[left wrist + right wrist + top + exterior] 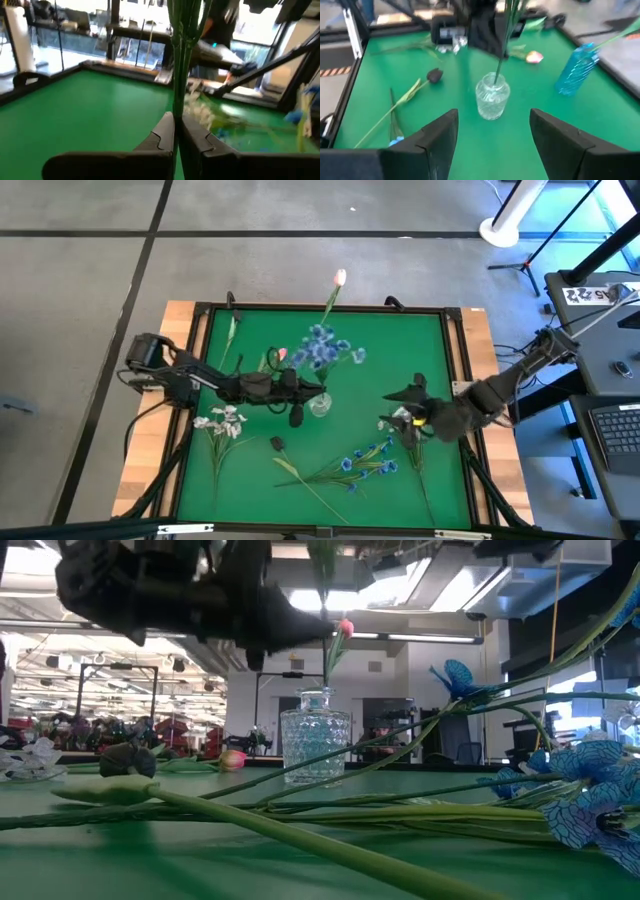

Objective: Sort flowers into vase by color
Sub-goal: Put the top blue flowers into the transparent vase, then put the right white flowers into the blue vase

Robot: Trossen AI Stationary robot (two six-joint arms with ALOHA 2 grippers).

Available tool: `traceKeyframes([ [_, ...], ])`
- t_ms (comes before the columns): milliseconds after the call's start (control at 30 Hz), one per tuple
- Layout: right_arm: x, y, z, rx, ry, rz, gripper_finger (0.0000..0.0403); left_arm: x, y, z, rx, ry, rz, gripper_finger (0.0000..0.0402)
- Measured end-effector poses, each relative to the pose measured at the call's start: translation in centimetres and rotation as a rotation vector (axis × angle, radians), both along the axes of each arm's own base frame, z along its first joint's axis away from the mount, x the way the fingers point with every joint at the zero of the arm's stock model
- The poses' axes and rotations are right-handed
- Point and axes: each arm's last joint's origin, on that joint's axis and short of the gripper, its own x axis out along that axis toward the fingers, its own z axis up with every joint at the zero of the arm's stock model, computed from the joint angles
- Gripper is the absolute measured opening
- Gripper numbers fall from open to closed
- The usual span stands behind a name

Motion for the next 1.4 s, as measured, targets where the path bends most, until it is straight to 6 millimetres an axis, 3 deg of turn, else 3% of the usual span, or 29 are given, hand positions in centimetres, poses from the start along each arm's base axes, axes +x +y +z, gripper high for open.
traceKeyframes([
  [467, -3.8, 3.5, -1.6, -0.01, -0.095, -0.145, 0.0245, 0.2, -0.1, -1.6, 0.019, 0.102, 0.039, 0.0022],
  [633, -4.0, 3.4, -2.5, 0.07, -0.035, -0.18, 0.0245, -0.2, -1.1, -2.7, 0.063, 0.218, 0.014, 0.0063],
  [967, -4.1, 3.5, -2.7, 0.144, 0.022, -0.169, 0.0245, -0.8, -2.7, -2.6, 0.125, 0.255, 0.114, 0.0187],
  [1167, -4.5, 3.6, -3.2, 0.289, 0.156, -0.155, 0.0245, -2.5, -3.6, -0.5, 0.194, 0.302, 0.236, 0.0242],
  [1400, -5.5, 3.0, -4.1, 0.437, 0.356, -0.28, 0.0245, -5.2, -5.3, 3.9, 0.169, 0.176, 0.3, 0.0246],
])
